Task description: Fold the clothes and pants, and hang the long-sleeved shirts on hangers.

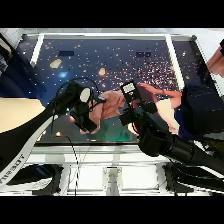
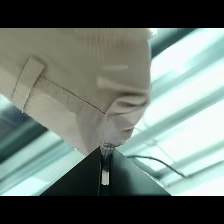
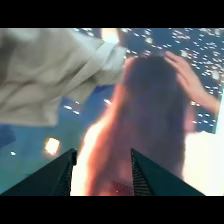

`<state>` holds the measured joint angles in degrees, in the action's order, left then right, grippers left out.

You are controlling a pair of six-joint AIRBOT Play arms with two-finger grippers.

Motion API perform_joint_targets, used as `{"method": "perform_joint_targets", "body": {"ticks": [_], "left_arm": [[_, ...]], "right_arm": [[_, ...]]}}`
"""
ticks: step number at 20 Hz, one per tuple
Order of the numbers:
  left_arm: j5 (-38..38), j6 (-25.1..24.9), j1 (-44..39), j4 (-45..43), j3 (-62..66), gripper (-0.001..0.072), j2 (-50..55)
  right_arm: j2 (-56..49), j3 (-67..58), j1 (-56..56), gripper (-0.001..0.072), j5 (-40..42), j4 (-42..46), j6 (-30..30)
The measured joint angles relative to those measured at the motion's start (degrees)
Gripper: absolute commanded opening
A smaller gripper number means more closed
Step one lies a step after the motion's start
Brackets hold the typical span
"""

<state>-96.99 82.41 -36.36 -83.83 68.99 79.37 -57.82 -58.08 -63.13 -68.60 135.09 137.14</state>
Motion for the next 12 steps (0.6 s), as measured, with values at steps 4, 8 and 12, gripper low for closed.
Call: {"method": "perform_joint_targets", "body": {"ticks": [4,8,12], "left_arm": [[6.7,-1.2,0.0,3.3,-4.7,0.0030,-1.2],[13.7,-1.4,0.1,8.2,-3.4,0.0030,-4.8],[26.9,-1.7,0.1,19.6,6.2,0.0030,-9.5]], "right_arm": [[0.2,0.1,0.0,0.0378,-0.1,-0.2,-0.2],[0.2,1.3,0.0,0.0377,2.3,-1.8,-0.2],[0.9,1.9,0.0,0.0377,1.6,-1.8,1.4]]}}
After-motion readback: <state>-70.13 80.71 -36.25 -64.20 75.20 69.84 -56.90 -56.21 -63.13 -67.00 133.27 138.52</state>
